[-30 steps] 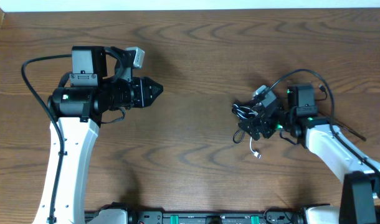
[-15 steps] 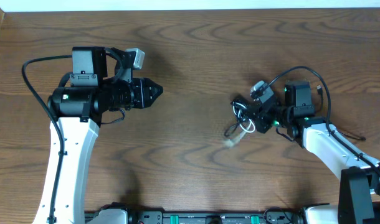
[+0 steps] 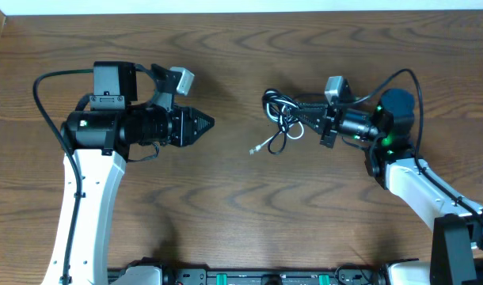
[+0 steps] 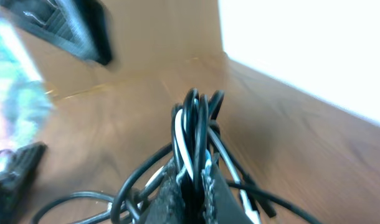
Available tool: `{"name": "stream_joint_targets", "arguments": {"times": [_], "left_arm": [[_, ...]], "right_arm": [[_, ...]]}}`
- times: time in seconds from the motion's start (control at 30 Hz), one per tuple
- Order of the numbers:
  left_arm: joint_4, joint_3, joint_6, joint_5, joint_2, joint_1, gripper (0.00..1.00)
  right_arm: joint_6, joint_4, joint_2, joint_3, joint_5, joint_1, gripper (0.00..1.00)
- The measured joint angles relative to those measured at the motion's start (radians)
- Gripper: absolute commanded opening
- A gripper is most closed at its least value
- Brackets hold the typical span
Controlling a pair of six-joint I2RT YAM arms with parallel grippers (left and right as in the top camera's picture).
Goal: Untangle cables
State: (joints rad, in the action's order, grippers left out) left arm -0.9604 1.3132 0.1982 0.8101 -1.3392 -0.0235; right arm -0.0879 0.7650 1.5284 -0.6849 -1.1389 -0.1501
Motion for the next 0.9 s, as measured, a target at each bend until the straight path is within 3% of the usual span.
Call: {"name": "stream_joint_targets", "arguments": {"times": [0.13,0.23,0.57,0.8,0.9], "left_arm": [[-0.001,0.000,0.092,0.031,0.000,0.000,0.19],[-0.001,0.000,0.156,0.044,0.000,0.000,0.19],[0.016,0.000,0.399,0.219,0.000,-0.049,0.19],[0.084,0.000,0.457,0.270,0.000,-0.156,0.39],[0.113,0.000,0.464,0.280,0.000,-0.174,0.42]], "right_arm": [[-0.135,0.228,-0.004,-0.001,-0.131,0.000,0.01],[-0.246,0.361,-0.006,0.000,-0.192,0.000,0.01],[-0.443,0.450,-0.007,0.000,-0.235,0.000,0.01],[-0.513,0.600,-0.007,0.000,-0.206,0.000,0.01],[-0.555,0.678,-0.008,0.000,-0.203,0.000,0.01]]}}
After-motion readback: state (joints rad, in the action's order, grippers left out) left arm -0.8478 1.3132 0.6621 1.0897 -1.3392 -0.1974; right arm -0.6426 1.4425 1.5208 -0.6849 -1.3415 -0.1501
